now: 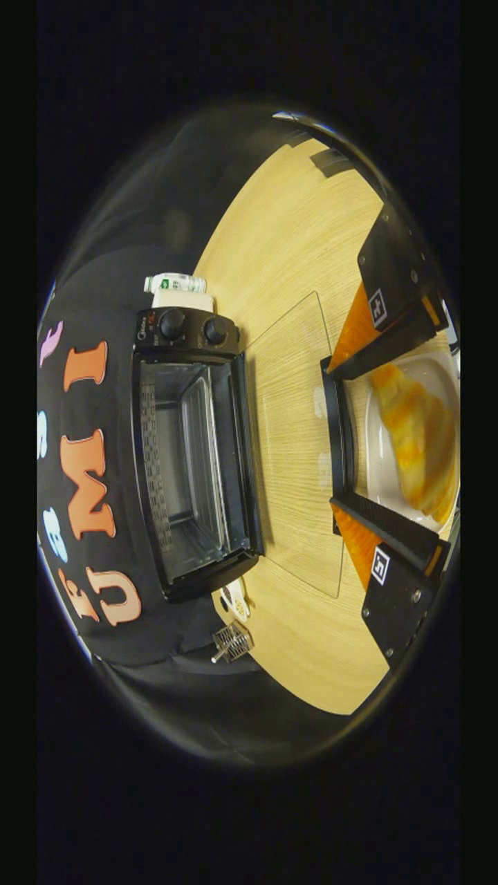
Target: Open the toaster oven, put the food inside, and close the toaster oven door.
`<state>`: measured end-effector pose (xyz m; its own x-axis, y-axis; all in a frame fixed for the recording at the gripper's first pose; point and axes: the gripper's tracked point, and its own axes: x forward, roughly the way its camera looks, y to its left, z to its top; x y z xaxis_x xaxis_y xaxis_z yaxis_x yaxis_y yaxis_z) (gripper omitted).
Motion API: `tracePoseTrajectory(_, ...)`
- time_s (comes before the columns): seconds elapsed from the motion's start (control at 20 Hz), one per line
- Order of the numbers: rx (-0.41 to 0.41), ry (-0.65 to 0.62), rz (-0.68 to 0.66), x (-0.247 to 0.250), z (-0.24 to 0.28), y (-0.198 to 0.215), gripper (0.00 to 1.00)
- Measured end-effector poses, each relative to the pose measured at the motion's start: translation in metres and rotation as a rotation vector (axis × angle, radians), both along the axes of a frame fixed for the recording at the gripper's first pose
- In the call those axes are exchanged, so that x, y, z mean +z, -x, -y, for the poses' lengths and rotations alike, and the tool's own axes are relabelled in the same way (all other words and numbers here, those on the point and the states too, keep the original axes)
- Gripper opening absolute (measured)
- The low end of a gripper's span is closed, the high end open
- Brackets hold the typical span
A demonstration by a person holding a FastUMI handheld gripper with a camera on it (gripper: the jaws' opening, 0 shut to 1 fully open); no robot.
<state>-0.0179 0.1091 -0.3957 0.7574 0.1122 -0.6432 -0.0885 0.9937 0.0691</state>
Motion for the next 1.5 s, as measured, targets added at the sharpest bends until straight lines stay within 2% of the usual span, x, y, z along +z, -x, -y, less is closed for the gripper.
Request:
tracePoseTrajectory(0.25, -0.056, -0.013, 0.056, 0.025, 0.007, 0.017, 0.98)
tracePoseTrajectory(0.55, -0.135, -0.001, 0.153, 0.046, 0.011, 0.059, 0.98)
tracePoseTrajectory(1.0, -0.154, 0.088, 0.178, 0.026, -0.003, 0.103, 0.98)
tracePoseTrajectory(1.35, -0.186, 0.130, 0.110, -0.017, -0.004, 0.108, 0.99)
tracePoseTrajectory(1.5, -0.190, 0.121, 0.105, -0.020, -0.005, 0.107, 1.00)
